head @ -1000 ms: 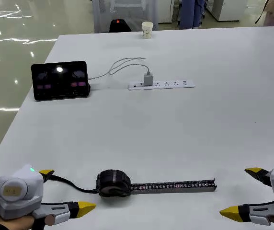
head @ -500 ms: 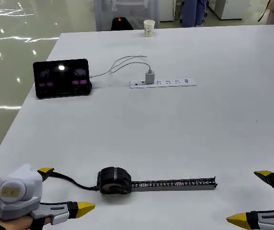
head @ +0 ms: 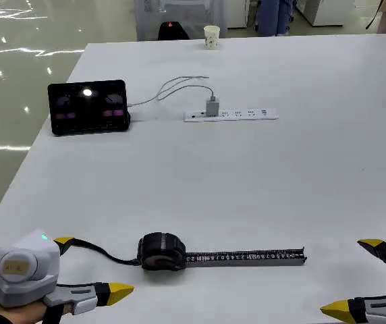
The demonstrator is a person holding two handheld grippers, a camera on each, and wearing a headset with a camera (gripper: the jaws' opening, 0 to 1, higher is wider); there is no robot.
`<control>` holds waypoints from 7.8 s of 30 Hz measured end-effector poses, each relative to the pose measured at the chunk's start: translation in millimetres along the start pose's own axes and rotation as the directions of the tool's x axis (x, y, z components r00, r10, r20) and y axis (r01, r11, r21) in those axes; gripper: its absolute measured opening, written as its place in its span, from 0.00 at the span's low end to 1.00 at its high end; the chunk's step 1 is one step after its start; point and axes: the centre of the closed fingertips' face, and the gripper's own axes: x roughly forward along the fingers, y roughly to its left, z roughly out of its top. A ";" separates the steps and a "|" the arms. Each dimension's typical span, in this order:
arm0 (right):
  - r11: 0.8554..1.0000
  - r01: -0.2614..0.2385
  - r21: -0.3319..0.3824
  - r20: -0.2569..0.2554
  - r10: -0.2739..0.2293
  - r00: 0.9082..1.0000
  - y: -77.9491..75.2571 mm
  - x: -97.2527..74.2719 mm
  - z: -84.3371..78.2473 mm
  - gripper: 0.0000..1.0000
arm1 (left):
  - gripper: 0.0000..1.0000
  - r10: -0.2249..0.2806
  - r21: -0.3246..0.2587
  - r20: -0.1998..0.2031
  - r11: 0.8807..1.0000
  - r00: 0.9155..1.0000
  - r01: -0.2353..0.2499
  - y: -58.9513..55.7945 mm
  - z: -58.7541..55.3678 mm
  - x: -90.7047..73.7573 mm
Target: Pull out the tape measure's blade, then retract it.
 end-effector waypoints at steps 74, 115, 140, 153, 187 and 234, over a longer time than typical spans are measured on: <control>0.881 -0.281 -0.380 -0.306 0.167 0.937 -23.2 48.6 23.9 0.96 | 0.99 0.265 -0.360 -0.076 0.892 0.961 -0.274 -63.7 79.6 57.6; 0.794 -0.392 -0.464 -0.378 0.223 0.898 -14.4 75.2 20.8 0.64 | 0.99 0.383 -0.240 0.084 0.904 0.920 -0.354 -47.5 47.7 91.0; 0.740 -0.461 -0.490 -0.438 0.248 0.864 -7.5 72.4 6.5 0.20 | 0.98 0.373 -0.224 0.109 0.912 0.921 -0.343 -50.8 53.1 93.6; 0.727 -0.489 -0.483 -0.467 0.259 0.846 -7.0 74.1 5.7 0.12 | 0.95 0.377 -0.230 0.105 0.909 0.920 -0.347 -50.1 52.3 94.9; 0.793 -0.472 -0.385 -0.526 0.231 0.819 -10.7 78.6 5.5 0.10 | 0.67 0.393 -0.261 -0.010 0.886 0.919 -0.382 -46.3 32.6 95.4; 0.810 -0.446 -0.381 -0.504 0.223 0.835 -8.8 81.9 7.3 0.10 | 0.64 0.377 -0.293 -0.009 0.884 0.926 -0.363 -47.0 34.5 91.0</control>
